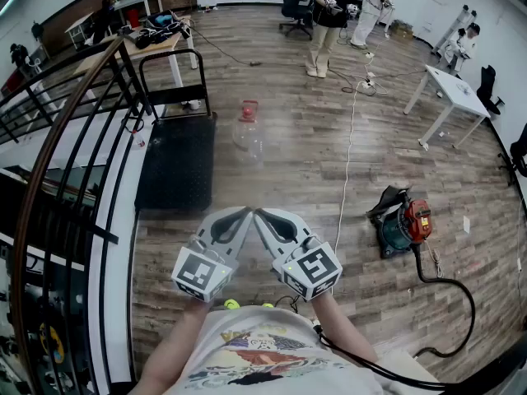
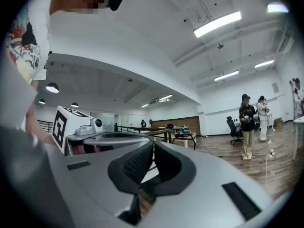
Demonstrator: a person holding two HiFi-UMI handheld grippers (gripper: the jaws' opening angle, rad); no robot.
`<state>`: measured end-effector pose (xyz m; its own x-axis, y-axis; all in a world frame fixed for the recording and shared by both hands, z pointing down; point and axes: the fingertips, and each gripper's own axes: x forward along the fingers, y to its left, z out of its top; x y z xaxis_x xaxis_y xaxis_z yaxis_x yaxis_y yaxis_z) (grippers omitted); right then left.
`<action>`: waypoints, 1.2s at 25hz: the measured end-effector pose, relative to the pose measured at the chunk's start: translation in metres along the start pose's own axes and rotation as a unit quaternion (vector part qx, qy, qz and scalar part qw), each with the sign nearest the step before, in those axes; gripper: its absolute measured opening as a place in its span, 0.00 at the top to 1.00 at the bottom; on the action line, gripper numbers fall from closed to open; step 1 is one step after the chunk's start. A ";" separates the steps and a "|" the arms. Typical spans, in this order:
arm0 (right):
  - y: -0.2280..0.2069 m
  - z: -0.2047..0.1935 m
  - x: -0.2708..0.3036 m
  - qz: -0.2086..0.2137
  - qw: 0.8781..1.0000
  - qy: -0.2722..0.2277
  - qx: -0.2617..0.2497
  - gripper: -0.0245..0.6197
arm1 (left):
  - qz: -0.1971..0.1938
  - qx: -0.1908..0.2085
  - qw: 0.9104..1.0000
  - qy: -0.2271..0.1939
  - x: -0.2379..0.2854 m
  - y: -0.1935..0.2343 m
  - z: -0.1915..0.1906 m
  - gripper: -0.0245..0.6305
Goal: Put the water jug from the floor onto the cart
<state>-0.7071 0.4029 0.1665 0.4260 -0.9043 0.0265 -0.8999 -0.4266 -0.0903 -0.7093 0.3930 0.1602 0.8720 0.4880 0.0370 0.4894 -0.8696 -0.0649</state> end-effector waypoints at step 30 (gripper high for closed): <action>0.078 -0.003 0.046 -0.029 1.000 0.011 -0.005 0.92 | -0.018 -0.007 1.000 0.007 -0.083 0.040 -0.005 0.94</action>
<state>-0.7578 0.3280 0.1637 0.4754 -0.8781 0.0534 -0.8746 -0.4783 -0.0790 -0.7617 0.3174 0.1599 0.8542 0.5173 0.0522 0.5196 -0.8529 -0.0497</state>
